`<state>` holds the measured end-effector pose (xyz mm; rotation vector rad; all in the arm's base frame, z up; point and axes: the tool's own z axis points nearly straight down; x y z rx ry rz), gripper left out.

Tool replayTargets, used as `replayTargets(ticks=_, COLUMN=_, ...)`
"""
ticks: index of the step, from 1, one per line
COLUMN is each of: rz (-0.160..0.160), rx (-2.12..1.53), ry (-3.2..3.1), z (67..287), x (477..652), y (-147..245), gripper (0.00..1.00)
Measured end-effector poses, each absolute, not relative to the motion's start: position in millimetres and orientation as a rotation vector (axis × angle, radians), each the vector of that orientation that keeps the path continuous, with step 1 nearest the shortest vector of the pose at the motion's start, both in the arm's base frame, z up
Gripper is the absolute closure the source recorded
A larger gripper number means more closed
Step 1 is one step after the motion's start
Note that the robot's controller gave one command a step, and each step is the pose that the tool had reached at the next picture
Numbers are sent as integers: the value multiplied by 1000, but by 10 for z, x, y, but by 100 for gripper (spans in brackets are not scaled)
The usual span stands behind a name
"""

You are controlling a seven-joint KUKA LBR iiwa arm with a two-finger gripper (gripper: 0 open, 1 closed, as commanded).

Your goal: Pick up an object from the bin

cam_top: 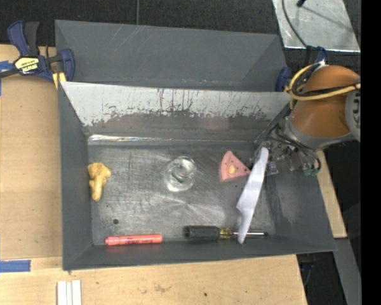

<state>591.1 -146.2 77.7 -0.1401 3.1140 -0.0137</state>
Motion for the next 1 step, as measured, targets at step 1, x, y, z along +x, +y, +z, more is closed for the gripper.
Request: replayTargets(ticks=1, rz=-1, rx=-358, ry=3120, z=1033, x=4929, y=-1331, gripper=100)
